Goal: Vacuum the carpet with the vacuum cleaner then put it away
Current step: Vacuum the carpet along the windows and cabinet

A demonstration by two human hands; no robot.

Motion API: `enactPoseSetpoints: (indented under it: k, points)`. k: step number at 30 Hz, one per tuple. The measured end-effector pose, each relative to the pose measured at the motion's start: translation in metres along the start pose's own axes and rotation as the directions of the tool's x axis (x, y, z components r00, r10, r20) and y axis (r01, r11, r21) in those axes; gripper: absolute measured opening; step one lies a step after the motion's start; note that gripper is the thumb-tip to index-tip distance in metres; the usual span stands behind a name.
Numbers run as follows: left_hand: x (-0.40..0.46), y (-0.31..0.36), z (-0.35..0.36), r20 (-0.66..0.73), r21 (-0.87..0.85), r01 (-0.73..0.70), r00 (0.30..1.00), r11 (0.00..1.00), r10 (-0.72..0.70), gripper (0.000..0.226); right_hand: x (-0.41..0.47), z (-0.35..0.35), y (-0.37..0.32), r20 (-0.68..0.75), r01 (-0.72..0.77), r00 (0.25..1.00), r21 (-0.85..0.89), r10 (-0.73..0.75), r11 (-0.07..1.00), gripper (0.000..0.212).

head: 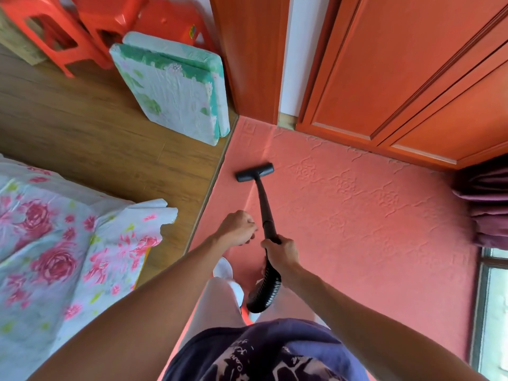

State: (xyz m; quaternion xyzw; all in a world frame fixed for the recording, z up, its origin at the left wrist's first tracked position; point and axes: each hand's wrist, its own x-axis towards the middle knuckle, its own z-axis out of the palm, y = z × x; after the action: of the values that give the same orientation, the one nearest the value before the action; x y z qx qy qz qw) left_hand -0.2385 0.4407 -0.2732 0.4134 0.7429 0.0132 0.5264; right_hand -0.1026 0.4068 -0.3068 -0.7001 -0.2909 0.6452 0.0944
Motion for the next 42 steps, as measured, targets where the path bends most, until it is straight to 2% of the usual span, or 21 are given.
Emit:
enactPoseSetpoints:
  k: [3, 6, 11, 17, 23, 25, 28, 32, 36, 42]
  points:
    - [0.000, -0.005, -0.009, -0.017, 0.026, -0.015, 1.000, 1.000, 0.016, 0.024, 0.012, 0.025, -0.014, -0.019, -0.012, 1.000, -0.034, 0.011, 0.999, 0.032]
    - [0.001, -0.013, -0.022, -0.046, 0.066, -0.040, 0.998, 0.997, 0.043, 0.025, 0.011, 0.050, -0.028, -0.041, -0.032, 0.999, 0.015, 0.032, 0.999, 0.022]
    - [0.012, -0.040, -0.050, -0.083, 0.067, -0.032, 0.996, 0.997, 0.037, 0.022, 0.033, 0.080, -0.049, -0.088, -0.038, 0.995, 0.036, 0.041, 0.999, 0.018]
    - [0.040, -0.074, -0.094, -0.012, 0.053, -0.011, 1.000, 0.999, 0.012, 0.021, 0.097, 0.087, -0.111, -0.137, -0.062, 0.987, 0.118, 0.078, 0.991, 0.019]
    - [0.085, -0.087, -0.155, 0.049, -0.064, 0.023, 0.999, 0.998, -0.020, 0.016, 0.128, 0.123, -0.158, -0.174, -0.150, 0.967, 0.207, 0.187, 0.967, 0.013]
    - [0.095, -0.086, -0.174, 0.073, -0.097, 0.044, 0.997, 0.994, -0.037, 0.015, 0.125, 0.137, -0.148, -0.157, -0.190, 0.960, 0.233, 0.230, 0.954, 0.014]
    - [0.107, -0.082, -0.195, 0.118, -0.037, 0.022, 0.993, 0.999, -0.017, 0.018, 0.115, 0.150, -0.125, -0.134, -0.232, 0.950, 0.299, 0.282, 0.926, 0.017]
    - [0.111, -0.063, -0.199, 0.196, 0.034, -0.036, 0.980, 0.999, 0.029, 0.016, 0.089, 0.151, -0.103, -0.188, -0.236, 0.925, 0.398, 0.331, 0.886, 0.018]
    - [0.102, -0.041, -0.175, 0.300, 0.102, -0.116, 0.951, 0.988, 0.080, 0.013, 0.051, 0.138, -0.075, -0.216, -0.246, 0.898, 0.479, 0.385, 0.843, 0.017]
    - [0.065, -0.023, -0.114, 0.464, 0.269, -0.327, 0.868, 0.906, 0.176, 0.013, -0.033, 0.129, 0.001, -0.294, -0.281, 0.825, 0.528, 0.482, 0.802, 0.019]
